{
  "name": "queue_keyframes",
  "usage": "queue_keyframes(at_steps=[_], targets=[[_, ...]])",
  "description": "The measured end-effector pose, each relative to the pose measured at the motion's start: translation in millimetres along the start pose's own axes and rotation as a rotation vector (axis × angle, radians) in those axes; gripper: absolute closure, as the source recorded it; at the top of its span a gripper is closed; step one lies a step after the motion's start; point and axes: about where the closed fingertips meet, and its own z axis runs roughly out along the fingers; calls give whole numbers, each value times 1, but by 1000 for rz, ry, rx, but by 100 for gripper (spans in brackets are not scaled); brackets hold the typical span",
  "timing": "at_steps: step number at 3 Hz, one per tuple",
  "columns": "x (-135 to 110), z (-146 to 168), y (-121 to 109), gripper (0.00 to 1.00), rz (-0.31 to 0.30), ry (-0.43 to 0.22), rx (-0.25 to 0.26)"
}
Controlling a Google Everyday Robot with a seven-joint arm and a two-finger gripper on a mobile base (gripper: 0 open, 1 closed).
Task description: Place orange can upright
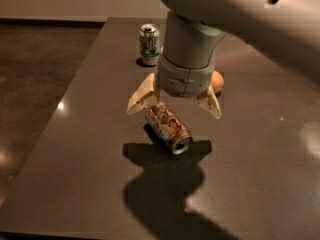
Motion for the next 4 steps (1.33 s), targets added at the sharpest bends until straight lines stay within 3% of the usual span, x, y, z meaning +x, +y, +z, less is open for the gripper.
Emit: queue_keyframes(at_steps=[1, 3, 4], targets=[[-1, -1, -4, 0, -25, 5, -16], [-13, 17, -19, 0, -313, -25, -87], [-15, 32, -17, 0, -436, -55, -79]])
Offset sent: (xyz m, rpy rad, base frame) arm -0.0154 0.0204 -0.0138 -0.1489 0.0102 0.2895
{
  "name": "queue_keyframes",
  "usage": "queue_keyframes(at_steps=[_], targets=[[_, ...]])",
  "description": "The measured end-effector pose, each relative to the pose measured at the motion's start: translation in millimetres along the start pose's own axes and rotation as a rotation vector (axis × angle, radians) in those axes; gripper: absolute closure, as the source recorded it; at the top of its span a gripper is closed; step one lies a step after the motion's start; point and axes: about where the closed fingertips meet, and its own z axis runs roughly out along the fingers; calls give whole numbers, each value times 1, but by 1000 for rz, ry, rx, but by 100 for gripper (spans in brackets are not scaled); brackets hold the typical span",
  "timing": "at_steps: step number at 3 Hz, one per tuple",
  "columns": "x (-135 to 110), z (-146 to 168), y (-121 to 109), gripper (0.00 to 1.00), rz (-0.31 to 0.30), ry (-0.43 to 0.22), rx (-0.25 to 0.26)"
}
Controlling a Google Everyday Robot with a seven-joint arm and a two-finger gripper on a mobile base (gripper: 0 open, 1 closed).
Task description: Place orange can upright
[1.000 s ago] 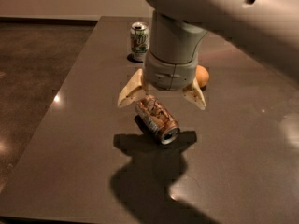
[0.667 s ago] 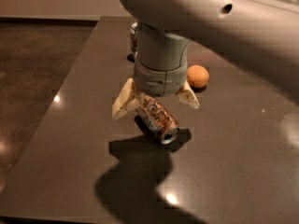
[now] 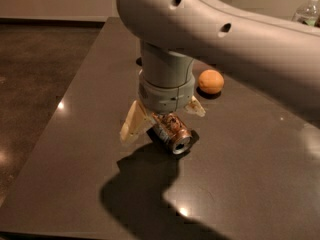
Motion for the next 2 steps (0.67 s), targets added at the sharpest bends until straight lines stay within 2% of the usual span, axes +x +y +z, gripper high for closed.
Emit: queue_keyframes(at_steps=[1, 2], targets=[[-3, 8, 2, 0, -56, -14, 11], [-6, 12, 4, 25, -87, -6, 18]])
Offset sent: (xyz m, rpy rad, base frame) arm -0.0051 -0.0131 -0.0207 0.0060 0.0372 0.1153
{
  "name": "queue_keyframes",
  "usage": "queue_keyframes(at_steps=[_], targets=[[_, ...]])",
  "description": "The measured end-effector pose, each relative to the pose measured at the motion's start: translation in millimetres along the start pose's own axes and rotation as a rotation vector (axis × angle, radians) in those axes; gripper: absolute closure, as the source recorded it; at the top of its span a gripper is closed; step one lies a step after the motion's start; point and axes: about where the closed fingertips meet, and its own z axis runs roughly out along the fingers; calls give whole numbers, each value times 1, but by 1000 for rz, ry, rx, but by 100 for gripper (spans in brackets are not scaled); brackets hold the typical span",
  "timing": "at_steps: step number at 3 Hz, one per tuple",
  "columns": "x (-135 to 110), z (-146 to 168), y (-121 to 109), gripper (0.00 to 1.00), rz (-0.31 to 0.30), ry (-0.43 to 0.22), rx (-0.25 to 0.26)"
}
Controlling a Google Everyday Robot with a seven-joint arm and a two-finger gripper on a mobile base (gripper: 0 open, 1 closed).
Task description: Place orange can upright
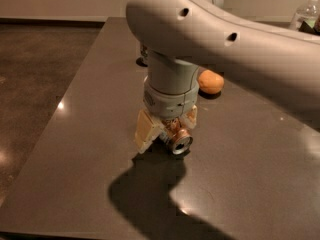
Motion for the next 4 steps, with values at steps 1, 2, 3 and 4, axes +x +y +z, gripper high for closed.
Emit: queue_keyframes(at_steps=[1, 2, 3, 4], targets=[[-3, 1, 0, 49, -11, 6, -2], [-3, -4, -6, 72, -1, 12, -7], [1, -20, -22, 99, 44, -9, 3], [5, -37, -33, 100, 105, -36, 22]])
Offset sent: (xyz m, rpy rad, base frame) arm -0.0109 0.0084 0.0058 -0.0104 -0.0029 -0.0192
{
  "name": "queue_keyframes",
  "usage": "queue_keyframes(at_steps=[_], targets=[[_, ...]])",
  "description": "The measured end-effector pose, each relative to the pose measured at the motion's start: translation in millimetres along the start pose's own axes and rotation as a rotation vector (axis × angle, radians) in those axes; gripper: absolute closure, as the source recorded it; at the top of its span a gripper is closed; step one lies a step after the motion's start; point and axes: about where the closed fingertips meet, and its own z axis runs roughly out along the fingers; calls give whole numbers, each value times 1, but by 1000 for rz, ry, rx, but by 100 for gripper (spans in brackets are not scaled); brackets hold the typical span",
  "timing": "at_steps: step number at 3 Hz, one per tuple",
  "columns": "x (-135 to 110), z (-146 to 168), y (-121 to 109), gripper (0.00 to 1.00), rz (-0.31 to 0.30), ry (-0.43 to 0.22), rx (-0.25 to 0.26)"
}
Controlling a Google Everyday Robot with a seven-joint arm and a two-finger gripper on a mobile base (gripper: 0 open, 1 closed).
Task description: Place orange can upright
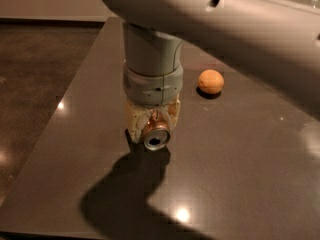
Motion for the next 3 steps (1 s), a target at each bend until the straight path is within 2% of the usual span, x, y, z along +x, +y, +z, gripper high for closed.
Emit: queue_keyframes(at_steps=[1, 2, 3], targets=[[13, -18, 3, 100, 158, -22, 77], [20, -30, 7, 100, 265, -20, 148], [31, -38, 14, 100, 405, 34, 207]])
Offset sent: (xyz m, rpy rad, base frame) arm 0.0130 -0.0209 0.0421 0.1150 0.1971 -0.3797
